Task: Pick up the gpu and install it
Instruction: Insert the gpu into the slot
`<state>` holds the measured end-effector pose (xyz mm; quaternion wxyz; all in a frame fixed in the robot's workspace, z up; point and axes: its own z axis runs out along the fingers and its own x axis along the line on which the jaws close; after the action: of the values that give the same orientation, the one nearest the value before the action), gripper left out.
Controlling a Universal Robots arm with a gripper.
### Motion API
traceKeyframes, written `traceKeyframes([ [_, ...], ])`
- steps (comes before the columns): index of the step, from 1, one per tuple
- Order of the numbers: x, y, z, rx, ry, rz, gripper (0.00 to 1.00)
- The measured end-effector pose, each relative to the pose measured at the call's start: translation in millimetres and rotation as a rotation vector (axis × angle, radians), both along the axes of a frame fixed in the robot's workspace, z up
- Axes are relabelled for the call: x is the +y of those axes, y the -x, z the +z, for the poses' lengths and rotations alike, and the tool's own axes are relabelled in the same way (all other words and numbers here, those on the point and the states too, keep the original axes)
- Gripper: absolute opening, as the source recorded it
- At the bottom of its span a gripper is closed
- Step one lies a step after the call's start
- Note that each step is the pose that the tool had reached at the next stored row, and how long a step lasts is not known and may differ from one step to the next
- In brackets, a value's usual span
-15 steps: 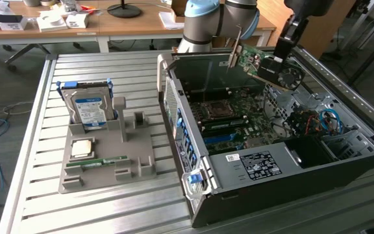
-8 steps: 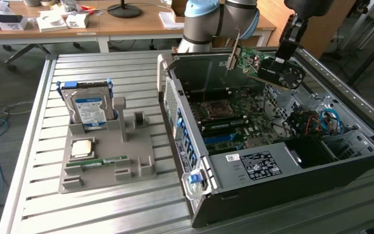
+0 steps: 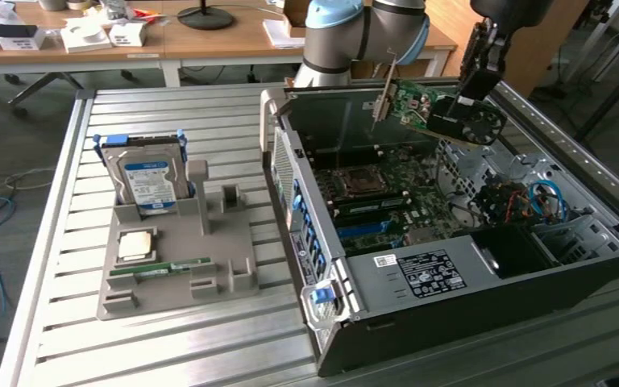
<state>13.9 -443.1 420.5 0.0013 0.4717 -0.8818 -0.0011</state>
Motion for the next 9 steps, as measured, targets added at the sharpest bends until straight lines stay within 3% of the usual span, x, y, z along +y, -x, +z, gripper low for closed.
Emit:
traceKeyframes([
  [9,0.0,0.0,-0.1,0.0000,0.0041,0.155,0.26],
])
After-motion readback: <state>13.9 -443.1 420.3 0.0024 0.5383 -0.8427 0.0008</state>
